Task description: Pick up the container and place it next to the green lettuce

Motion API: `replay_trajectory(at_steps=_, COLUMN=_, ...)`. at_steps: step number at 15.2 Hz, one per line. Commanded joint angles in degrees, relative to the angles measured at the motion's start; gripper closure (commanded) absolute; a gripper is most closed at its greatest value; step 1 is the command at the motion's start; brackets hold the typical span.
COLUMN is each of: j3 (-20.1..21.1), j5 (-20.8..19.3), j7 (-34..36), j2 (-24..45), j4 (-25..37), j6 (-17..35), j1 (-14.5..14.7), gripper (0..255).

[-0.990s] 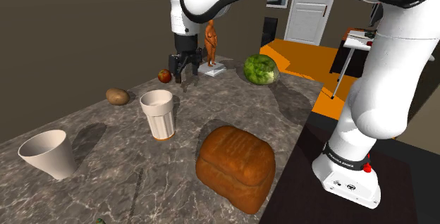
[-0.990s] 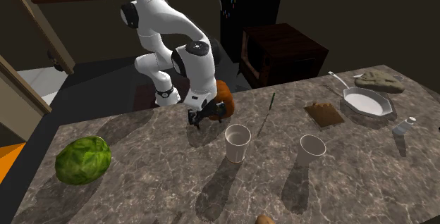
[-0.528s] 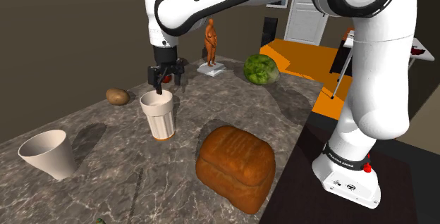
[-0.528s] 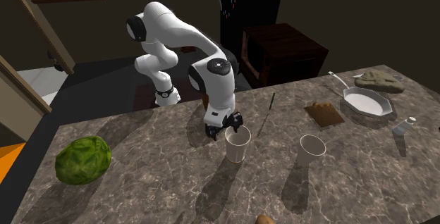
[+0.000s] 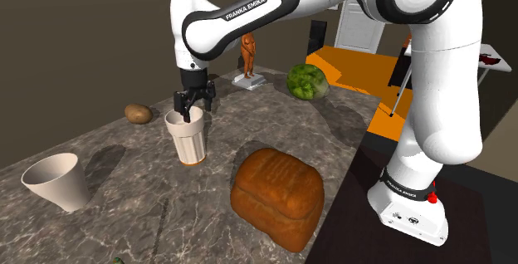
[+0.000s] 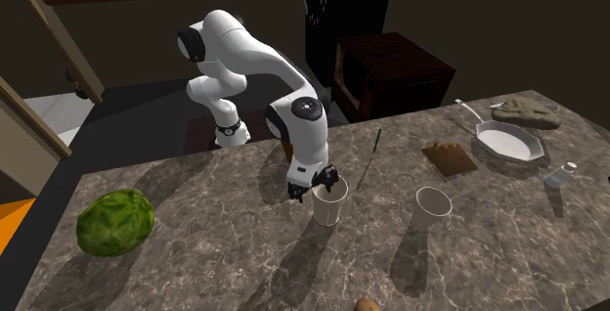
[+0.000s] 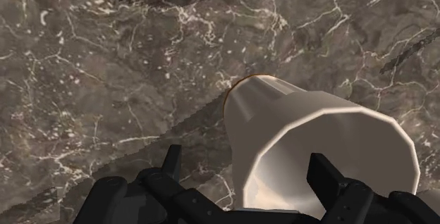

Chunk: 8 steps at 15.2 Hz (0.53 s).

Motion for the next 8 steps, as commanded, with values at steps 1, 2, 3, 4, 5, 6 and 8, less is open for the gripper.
replay_trajectory(at_steps=1, j3=-0.01, j5=-0.01, j7=-0.02, j2=0.05, j4=-0.12, j6=0.19, j1=-0.01, gripper=0)
replay_trajectory(at_steps=2, j3=-0.01, j5=-0.01, j7=-0.02, j2=0.05, j4=-0.11, j6=0.19, j1=-0.01, gripper=0)
replay_trajectory(at_steps=3, j3=-0.01, j5=-0.01, j7=-0.02, j2=0.05, j4=-0.11, j6=0.19, j1=-0.01, gripper=0)
replay_trajectory(at_steps=4, j3=-0.01, j5=-0.01, j7=-0.02, j2=0.05, j4=-0.11, j6=0.19, j1=-0.01, gripper=0)
replay_trajectory(at_steps=5, j3=-0.01, j5=-0.01, j7=-0.02, j2=0.05, j4=-0.11, j6=0.19, j1=-0.01, gripper=0)
replay_trajectory(at_steps=6, j3=-0.01, j5=-0.01, j7=-0.02, j2=0.04, j4=-0.12, j6=0.19, j1=-0.01, gripper=0)
replay_trajectory(at_steps=8, j3=-0.01, j5=-0.01, j7=-0.02, j2=0.04, j4=-0.12, j6=0.19, j1=-0.01, gripper=255)
